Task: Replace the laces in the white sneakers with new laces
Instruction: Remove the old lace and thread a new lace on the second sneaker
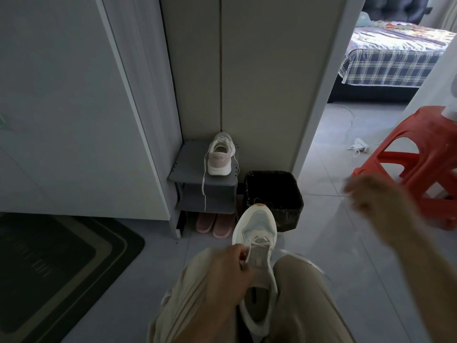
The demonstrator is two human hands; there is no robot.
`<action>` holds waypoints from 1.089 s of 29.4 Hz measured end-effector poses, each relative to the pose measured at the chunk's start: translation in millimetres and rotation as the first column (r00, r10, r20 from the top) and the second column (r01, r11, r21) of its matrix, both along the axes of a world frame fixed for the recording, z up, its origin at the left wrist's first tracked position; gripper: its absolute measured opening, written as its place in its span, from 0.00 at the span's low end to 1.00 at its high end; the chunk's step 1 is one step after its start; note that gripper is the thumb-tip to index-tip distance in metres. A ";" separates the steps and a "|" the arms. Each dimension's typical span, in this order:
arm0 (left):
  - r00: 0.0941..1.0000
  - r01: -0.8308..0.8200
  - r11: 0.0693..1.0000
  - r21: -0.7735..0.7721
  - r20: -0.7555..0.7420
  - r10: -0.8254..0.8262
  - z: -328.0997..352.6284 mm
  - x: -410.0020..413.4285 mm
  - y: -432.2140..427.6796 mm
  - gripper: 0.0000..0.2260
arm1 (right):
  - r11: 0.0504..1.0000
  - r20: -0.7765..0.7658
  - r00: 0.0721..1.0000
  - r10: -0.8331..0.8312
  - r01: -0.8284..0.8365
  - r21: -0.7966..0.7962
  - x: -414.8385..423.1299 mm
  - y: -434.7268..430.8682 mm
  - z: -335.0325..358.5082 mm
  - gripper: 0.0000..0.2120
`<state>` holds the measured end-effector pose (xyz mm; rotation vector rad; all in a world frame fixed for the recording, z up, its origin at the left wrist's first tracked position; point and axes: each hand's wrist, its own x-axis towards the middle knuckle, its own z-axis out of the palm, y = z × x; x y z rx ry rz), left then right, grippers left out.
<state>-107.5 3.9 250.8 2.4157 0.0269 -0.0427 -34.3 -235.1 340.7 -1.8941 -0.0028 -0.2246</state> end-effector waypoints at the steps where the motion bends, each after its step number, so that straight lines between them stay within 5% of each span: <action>1: 0.999 -0.023 0.996 -0.088 -0.038 0.020 -2.4 1.3 3.6 0.12 | 0.995 -0.076 0.996 0.042 -0.048 -0.084 -10.0 23.8 -8.5 0.08; 4: 0.992 -0.089 0.952 -0.292 -0.111 0.059 -7.7 1.1 13.6 0.12 | 0.924 -0.244 0.916 0.319 -0.358 -0.135 -29.7 79.6 -56.0 0.08; 8: 0.983 -0.141 0.898 -0.417 -0.169 0.075 -17.4 5.4 24.7 0.13 | 0.872 -0.385 0.850 0.359 -0.452 -0.185 -32.9 101.3 -90.3 0.08; 15: 0.968 -0.195 0.820 -0.539 -0.239 0.073 -26.1 8.6 31.0 0.13 | 0.812 -0.308 0.912 0.273 -0.390 -0.434 -34.7 120.6 -98.5 0.05; 32: 0.963 -0.206 0.797 -0.568 -0.263 0.061 -29.6 9.7 29.0 0.12 | 0.890 -0.199 0.972 0.129 -0.202 -0.410 -35.4 113.3 -111.1 0.02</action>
